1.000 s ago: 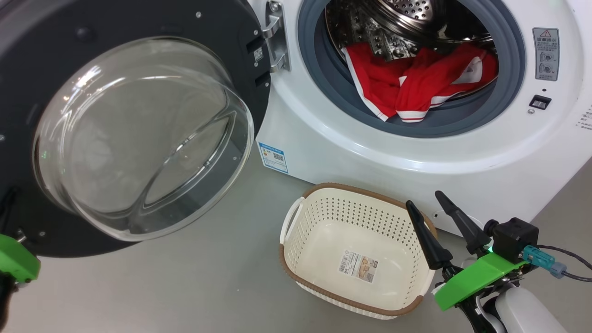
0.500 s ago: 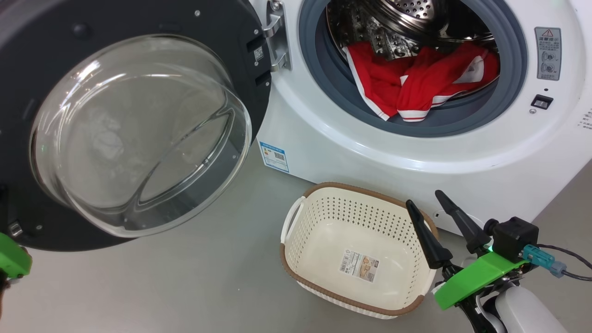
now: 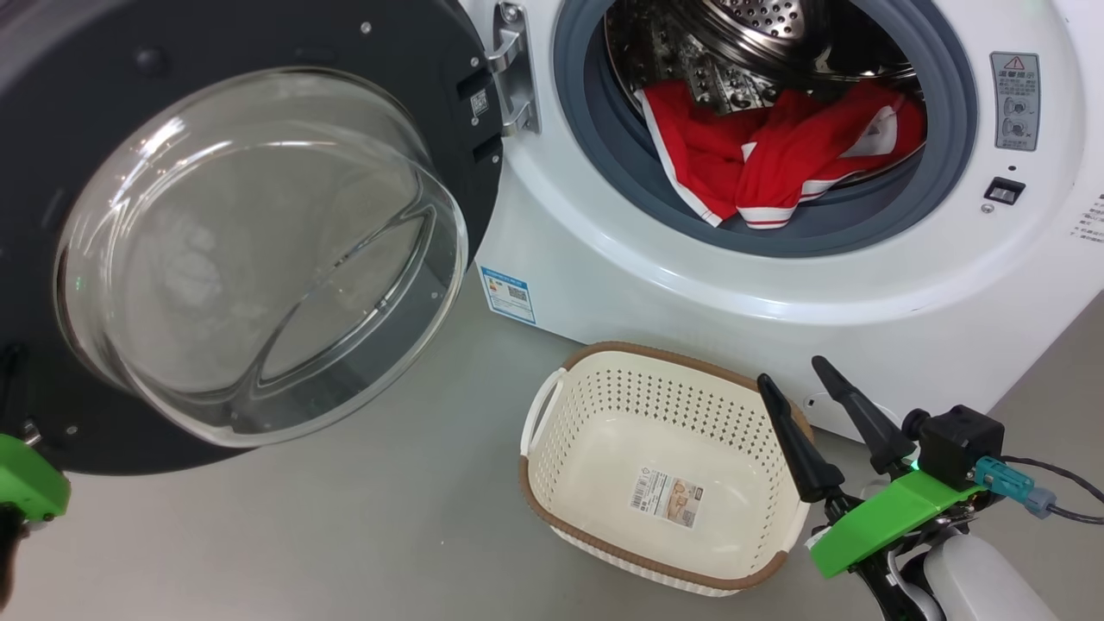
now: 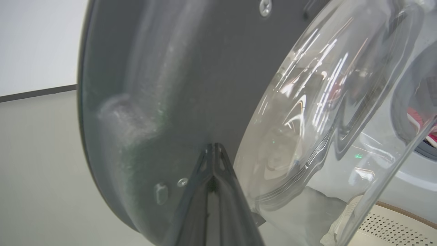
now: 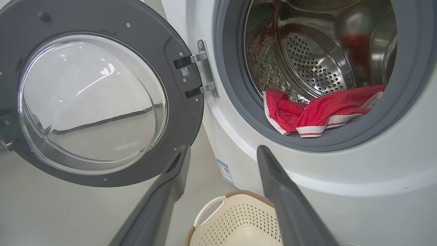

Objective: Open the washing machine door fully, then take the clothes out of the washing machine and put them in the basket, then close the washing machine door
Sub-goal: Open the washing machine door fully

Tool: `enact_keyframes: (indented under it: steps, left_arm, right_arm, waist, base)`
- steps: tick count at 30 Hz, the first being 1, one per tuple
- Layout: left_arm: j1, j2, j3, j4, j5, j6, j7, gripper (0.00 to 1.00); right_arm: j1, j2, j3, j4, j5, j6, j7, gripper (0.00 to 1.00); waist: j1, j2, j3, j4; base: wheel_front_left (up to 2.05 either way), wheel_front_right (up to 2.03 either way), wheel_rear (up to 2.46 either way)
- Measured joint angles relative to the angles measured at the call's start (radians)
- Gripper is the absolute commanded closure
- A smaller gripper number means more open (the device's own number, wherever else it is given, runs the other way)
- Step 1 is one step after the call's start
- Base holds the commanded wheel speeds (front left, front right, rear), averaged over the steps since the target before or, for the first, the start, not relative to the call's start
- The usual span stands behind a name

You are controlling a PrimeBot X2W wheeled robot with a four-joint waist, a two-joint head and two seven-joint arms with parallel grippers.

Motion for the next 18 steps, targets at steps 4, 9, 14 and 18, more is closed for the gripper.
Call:
enact_keyframes:
  steps: [4,9,14,18]
  left_arm:
    - [0.003,0.001,-0.006,-0.029,-0.002,0.000,-0.011,1.00]
    - [0.020,0.003,-0.004,-0.068,-0.009,0.000,-0.029,1.00]
    - [0.074,0.005,0.003,-0.124,-0.016,0.004,-0.042,1.00]
    - [0.123,0.004,0.016,-0.188,-0.023,0.025,-0.052,1.00]
  right_arm:
    - [0.000,0.001,-0.002,0.000,0.000,0.000,0.000,0.00]
    - [0.000,0.001,-0.003,0.000,0.000,0.000,0.000,0.00]
    - [0.000,0.001,-0.004,0.000,0.000,0.000,0.000,0.00]
    - [0.000,0.001,-0.004,0.000,0.001,0.000,0.000,0.00]
  waist:
    - [0.0000,0.0000,-0.004,-0.002]
    - [0.0000,0.0000,-0.006,-0.002]
    - [0.0000,0.0000,-0.009,-0.004]
    - [0.0000,0.0000,-0.011,-0.009]
  base:
    - [0.00,0.00,0.00]
    - [0.00,0.00,0.00]
    - [0.00,0.00,0.00]
    - [0.00,0.00,0.00]
